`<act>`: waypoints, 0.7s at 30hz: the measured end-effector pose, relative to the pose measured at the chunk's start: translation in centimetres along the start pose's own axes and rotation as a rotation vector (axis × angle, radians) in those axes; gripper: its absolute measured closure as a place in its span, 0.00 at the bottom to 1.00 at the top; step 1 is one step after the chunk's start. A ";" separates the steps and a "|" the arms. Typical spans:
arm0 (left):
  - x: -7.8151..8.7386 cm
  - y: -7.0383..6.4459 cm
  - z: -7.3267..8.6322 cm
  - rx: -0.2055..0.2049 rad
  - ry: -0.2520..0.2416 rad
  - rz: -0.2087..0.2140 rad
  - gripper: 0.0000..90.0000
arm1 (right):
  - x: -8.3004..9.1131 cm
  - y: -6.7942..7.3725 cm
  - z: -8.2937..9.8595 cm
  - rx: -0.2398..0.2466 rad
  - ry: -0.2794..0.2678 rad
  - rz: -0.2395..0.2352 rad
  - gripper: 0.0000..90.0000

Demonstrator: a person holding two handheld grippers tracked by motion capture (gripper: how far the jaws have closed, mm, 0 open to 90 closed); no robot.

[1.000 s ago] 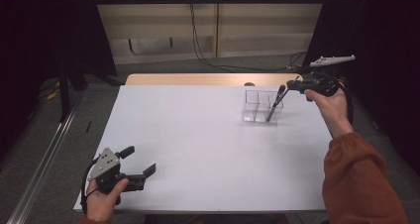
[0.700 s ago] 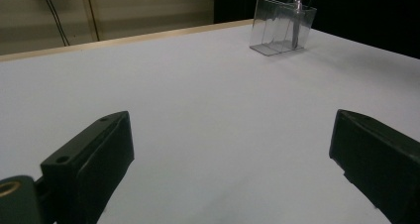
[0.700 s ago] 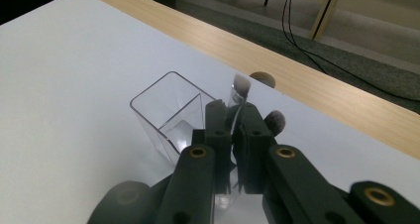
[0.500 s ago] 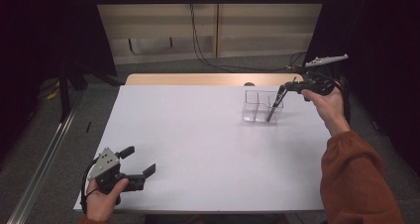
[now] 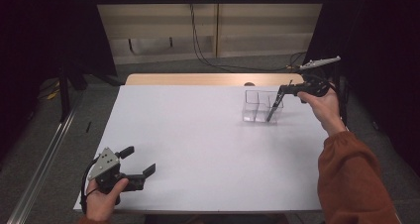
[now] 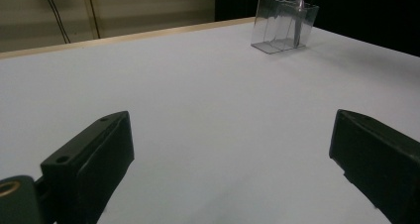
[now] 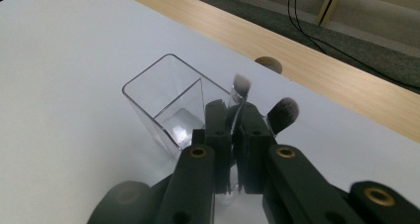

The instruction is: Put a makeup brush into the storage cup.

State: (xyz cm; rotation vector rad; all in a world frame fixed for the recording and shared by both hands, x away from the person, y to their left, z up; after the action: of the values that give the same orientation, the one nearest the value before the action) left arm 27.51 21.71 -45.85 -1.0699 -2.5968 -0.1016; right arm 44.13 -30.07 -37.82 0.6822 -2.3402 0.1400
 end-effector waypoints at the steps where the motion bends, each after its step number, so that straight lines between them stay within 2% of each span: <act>1: 0.0 0.0 0.0 0.001 0.000 0.000 0.04 | -0.1 -0.1 0.1 0.000 0.000 0.000 0.96; 21: 0.0 0.0 0.1 -0.005 0.007 -0.003 0.04 | -1.8 -0.1 1.3 -0.020 0.010 -0.010 0.96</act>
State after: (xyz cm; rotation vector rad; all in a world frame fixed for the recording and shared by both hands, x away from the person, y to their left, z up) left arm 27.53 21.73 -45.93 -1.0652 -2.5935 -0.1130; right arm 44.53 -29.74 -39.97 0.6811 -2.3254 0.1150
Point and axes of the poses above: each handheld gripper's, and its own axes: x roughly backward along the jaws, z roughly out of its underside, y roughly to its left, the point moved 5 cm from there along -x, roughly forward along the jaws, and after that the axes turned 2 degrees about -x, right-handed, at the moved point
